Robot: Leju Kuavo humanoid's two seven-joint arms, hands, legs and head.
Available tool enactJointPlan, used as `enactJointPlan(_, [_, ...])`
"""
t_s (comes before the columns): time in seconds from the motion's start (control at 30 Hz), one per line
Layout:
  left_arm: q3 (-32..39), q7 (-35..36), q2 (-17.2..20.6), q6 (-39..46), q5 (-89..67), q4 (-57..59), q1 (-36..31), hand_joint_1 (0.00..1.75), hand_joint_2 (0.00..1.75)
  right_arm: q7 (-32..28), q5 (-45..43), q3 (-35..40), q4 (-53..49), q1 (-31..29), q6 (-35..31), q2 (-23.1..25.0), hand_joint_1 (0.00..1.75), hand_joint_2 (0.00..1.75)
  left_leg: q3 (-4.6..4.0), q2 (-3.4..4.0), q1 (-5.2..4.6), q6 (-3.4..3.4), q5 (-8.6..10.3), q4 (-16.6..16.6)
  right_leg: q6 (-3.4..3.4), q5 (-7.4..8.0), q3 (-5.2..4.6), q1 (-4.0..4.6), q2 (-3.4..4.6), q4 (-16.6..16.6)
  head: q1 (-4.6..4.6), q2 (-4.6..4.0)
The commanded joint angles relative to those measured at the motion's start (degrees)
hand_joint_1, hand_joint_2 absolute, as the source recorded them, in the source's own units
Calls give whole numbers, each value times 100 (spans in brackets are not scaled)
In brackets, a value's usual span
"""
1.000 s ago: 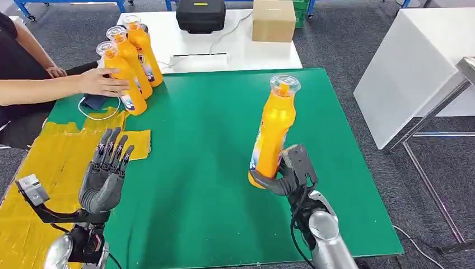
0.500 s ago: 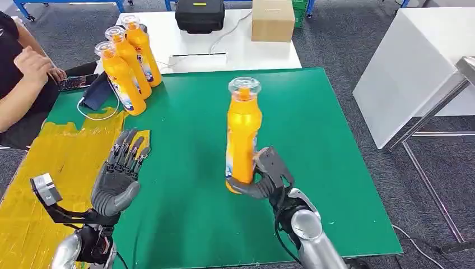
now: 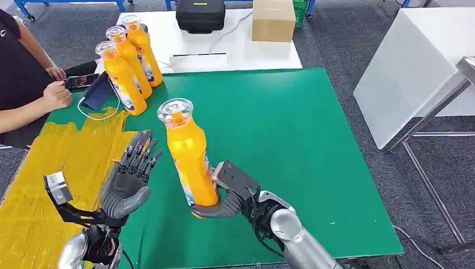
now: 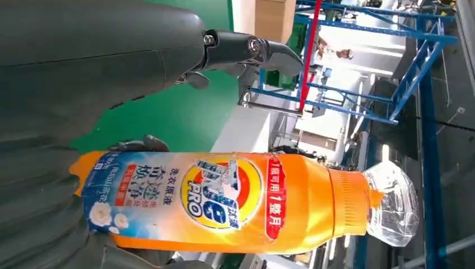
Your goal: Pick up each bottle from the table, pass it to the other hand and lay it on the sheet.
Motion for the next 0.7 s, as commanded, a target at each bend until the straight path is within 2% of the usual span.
enactJointPlan(0.03, [-166, 24, 180, -97, 13, 386, -193, 0, 175, 85, -402, 642, 368, -450, 283, -263, 175, 175, 32, 5, 3, -4, -5, -10, 1, -4, 32, 4, -7, -12, 0, 2])
enactJointPlan(0.23, [-372, -97, 322, -322, -149, 501, -222, 0, 175, 164, -601, 1392, 201, -689, 489, -331, 175, 175, 26, 12, 1, -4, -7, -6, 0, -4, 22, 3, 3, -5, 0, 0])
enactJointPlan(0.33, [-511, -203, 407, -415, -344, 509, -259, 0, 175, 226, -793, 1553, 217, -748, 494, -369, 175, 175, 17, 5, -2, -2, -3, -5, 1, -3, 13, 0, -3, -2, 0, 2])
enactJointPlan(0.43, [-762, -305, 644, -603, -672, 543, -364, 0, 175, 216, -917, 1605, 294, -786, 499, -388, 175, 175, 19, 2, 1, -1, -3, -4, 3, -3, 19, 4, -7, -5, 0, 2])
enactJointPlan(0.7, [-1066, -457, 803, -699, -1138, 719, -403, 0, 175, 276, -1131, 1963, 468, -1059, 521, -258, 175, 175, 30, 13, 2, -4, -5, -9, 0, -3, 26, 4, 2, -8, 0, 0])
